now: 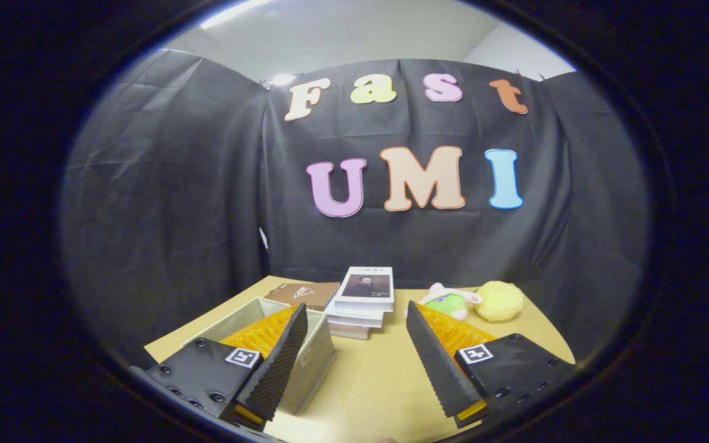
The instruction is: Open the storage box then place both shoes into the box .Put the left shoe in first, then the right shoe, with the right side of both shoes facing outward in a uniform manner.
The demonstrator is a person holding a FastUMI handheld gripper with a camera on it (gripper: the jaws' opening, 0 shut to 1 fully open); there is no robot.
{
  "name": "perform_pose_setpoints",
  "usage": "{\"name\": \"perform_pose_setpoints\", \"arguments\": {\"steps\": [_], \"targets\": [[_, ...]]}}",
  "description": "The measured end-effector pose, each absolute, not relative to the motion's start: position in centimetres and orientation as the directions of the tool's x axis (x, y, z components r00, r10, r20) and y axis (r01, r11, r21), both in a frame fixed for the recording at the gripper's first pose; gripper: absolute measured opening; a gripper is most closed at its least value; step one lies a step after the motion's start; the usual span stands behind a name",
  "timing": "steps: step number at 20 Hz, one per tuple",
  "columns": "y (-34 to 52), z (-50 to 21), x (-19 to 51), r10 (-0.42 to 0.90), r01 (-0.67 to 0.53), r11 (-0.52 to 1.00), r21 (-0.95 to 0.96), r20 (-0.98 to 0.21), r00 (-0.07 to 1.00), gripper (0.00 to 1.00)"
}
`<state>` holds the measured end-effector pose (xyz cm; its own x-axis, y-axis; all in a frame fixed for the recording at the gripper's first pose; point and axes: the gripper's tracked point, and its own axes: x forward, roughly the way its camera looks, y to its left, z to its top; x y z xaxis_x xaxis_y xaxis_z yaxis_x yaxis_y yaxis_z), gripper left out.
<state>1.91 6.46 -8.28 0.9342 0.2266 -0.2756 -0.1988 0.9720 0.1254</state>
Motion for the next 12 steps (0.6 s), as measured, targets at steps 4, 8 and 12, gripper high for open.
{"name": "perform_pose_setpoints", "arguments": {"steps": [4, 8, 12], "targets": [[0.9, -6.4, 1.5, 0.145, -0.128, 0.987, 0.101, -0.190, 0.971, 1.00], [-2.4, -6.0, 1.0, 0.103, -0.095, 0.994, 0.062, -0.146, 0.984, 1.00], [-3.8, -5.3, 0.4, 0.090, -0.083, 0.995, 0.063, -0.126, 0.988, 1.00]]}}
